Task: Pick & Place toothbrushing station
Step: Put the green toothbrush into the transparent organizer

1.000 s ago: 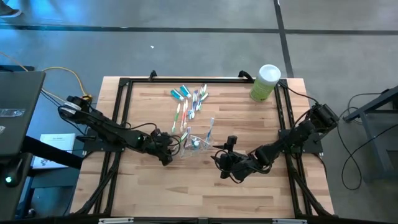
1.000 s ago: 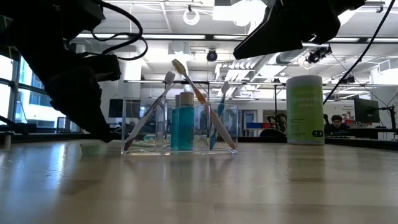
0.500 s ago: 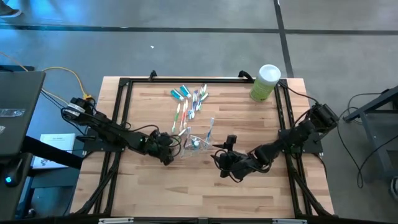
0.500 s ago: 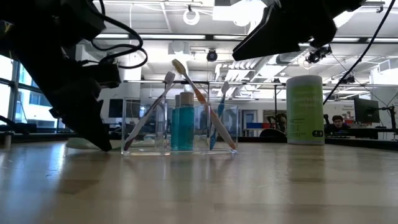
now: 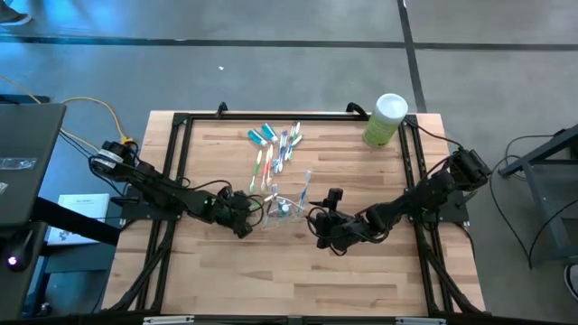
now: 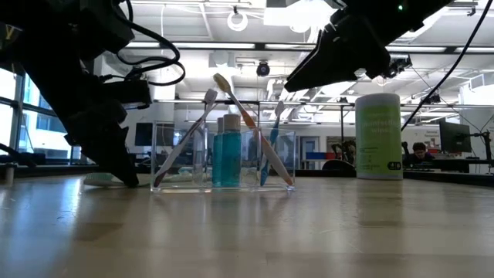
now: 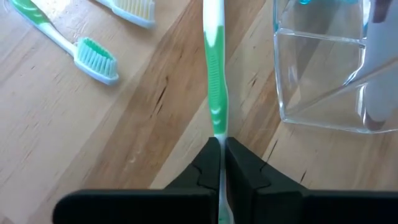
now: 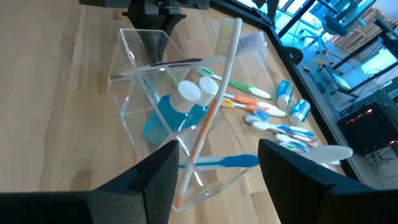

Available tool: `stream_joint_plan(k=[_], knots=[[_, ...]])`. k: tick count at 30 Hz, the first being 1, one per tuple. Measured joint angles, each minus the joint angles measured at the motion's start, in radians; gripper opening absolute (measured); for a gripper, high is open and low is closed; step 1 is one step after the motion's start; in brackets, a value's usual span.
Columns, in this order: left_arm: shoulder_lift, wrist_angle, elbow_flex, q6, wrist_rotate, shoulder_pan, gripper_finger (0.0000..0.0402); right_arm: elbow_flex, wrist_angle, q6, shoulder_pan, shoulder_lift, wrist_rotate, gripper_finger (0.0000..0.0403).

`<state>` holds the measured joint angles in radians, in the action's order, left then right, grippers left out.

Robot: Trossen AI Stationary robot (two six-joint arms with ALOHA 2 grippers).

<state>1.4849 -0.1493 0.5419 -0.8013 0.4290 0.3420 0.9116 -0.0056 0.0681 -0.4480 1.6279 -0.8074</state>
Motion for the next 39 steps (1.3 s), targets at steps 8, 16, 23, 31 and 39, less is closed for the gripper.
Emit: stream_joint_plan(k=[8, 16, 23, 31, 39], knots=[[-0.026, -0.009, -0.003, 0.000, -0.006, 0.002, 0.0003, 0.000, -0.015, 0.033, -0.018, 0.000, 0.004, 0.0212], [-0.077, -0.026, -0.006, -0.009, -0.027, 0.032, 0.0002, 0.000, -0.015, 0.042, -0.016, 0.000, 0.034, 0.0212], [-0.087, -0.038, -0.005, -0.032, -0.009, 0.061, 0.0000, 0.000, -0.016, 0.059, -0.017, 0.000, 0.056, 0.0212], [-0.090, -0.075, -0.003, -0.056, -0.031, 0.071, 0.0001, 0.000, -0.020, 0.059, -0.016, 0.000, 0.056, 0.0212], [-0.090, -0.075, -0.003, -0.073, -0.036, 0.076, 0.0002, 0.000, -0.021, 0.059, -0.016, 0.000, 0.056, 0.0212]])
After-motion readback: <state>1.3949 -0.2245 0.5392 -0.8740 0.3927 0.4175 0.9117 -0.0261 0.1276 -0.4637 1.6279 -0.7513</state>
